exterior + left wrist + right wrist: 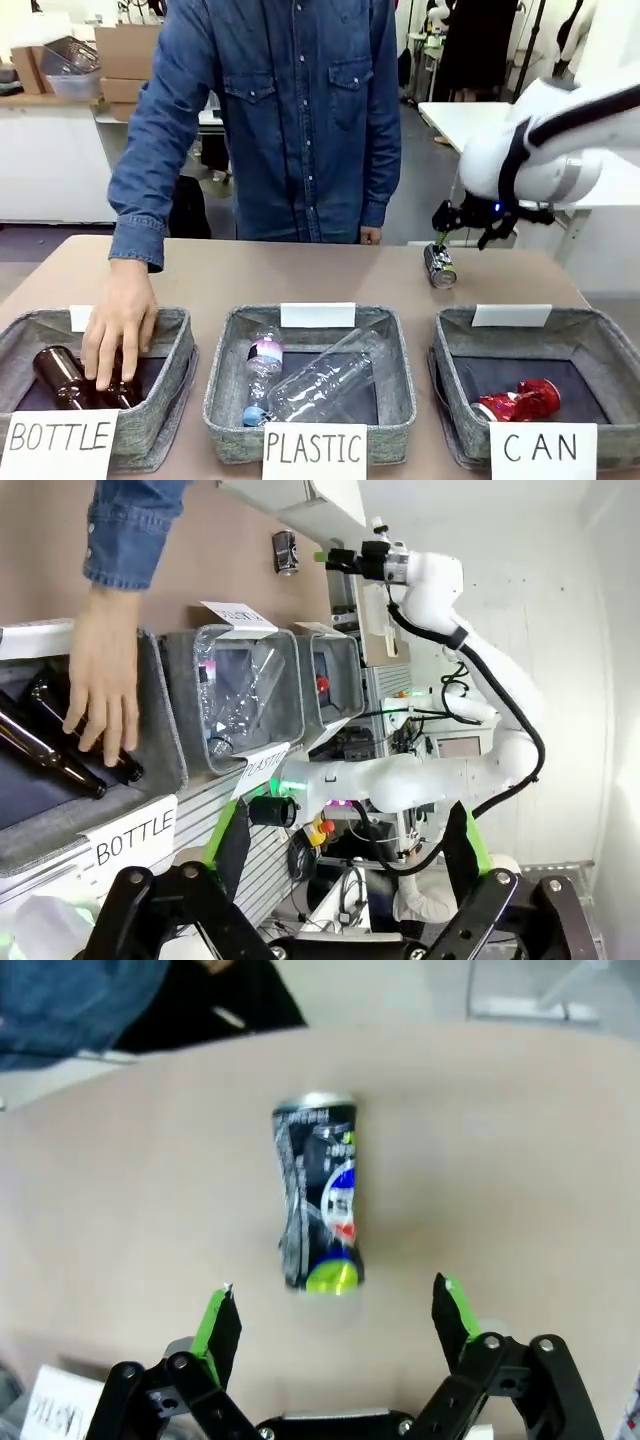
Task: Sort the can waste into the basket.
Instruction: Pick up the can waste from the table and place it in the right Fabric basket.
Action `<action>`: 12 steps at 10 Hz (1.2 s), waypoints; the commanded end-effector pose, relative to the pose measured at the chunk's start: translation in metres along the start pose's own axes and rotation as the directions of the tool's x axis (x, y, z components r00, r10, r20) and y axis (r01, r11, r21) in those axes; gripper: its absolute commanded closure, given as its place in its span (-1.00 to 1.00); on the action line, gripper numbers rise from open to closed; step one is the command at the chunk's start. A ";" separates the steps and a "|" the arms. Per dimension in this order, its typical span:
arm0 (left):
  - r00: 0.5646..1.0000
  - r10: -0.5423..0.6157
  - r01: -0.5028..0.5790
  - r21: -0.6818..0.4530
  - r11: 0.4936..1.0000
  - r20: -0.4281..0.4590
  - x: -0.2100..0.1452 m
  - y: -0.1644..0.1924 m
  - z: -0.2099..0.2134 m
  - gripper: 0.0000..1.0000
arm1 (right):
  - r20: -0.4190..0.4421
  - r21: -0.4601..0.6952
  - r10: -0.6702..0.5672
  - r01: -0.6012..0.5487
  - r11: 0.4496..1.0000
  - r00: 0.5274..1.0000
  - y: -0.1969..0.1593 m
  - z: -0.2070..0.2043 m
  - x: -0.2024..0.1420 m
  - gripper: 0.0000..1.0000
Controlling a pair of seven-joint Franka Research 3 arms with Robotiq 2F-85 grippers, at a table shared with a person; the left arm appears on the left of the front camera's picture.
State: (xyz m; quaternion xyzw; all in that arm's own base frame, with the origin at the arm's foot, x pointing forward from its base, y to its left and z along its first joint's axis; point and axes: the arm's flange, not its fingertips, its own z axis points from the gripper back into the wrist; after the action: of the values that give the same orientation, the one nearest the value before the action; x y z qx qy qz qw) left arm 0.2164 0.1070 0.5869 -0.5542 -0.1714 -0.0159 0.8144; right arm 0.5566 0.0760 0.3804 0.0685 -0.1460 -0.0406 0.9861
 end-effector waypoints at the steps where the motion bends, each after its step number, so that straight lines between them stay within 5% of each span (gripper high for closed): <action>1: 1.000 -0.016 0.017 -0.009 1.000 0.022 -0.001 -0.002 0.005 -1.00 | 0.030 -0.087 -0.036 0.039 0.995 0.999 0.011 -0.035 0.014 -1.00; 8: 1.000 -0.016 0.017 -0.009 1.000 0.022 -0.001 -0.002 0.005 -1.00 | 0.017 -0.196 -0.038 0.041 0.980 0.999 0.025 -0.084 0.018 -1.00; 9: 1.000 -0.016 0.017 -0.009 1.000 0.022 -0.001 -0.002 0.005 -1.00 | 0.010 -0.201 -0.030 0.031 0.979 1.000 0.026 -0.085 0.017 -0.75; 10: 1.000 -0.016 0.017 -0.009 1.000 0.022 -0.001 -0.002 0.005 -1.00 | 0.002 -0.200 -0.047 0.047 0.979 0.999 0.026 -0.085 0.016 0.11; 11: 1.000 -0.016 0.017 -0.009 1.000 0.022 -0.001 -0.002 0.005 -1.00 | -0.010 -0.191 -0.045 0.042 0.981 0.999 0.027 -0.085 0.015 0.37; 12: 1.000 -0.016 0.017 -0.009 1.000 0.022 -0.001 -0.002 0.005 -1.00 | -0.010 -0.192 -0.044 0.042 0.980 0.999 0.027 -0.085 0.015 1.00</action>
State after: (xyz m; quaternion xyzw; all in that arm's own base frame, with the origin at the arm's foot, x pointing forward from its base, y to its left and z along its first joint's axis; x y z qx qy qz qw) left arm 0.2146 0.1100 0.5886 -0.5551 -0.1767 -0.0147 0.8127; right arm 0.5969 0.1048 0.3045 -0.0101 -0.1325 -0.0615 0.9892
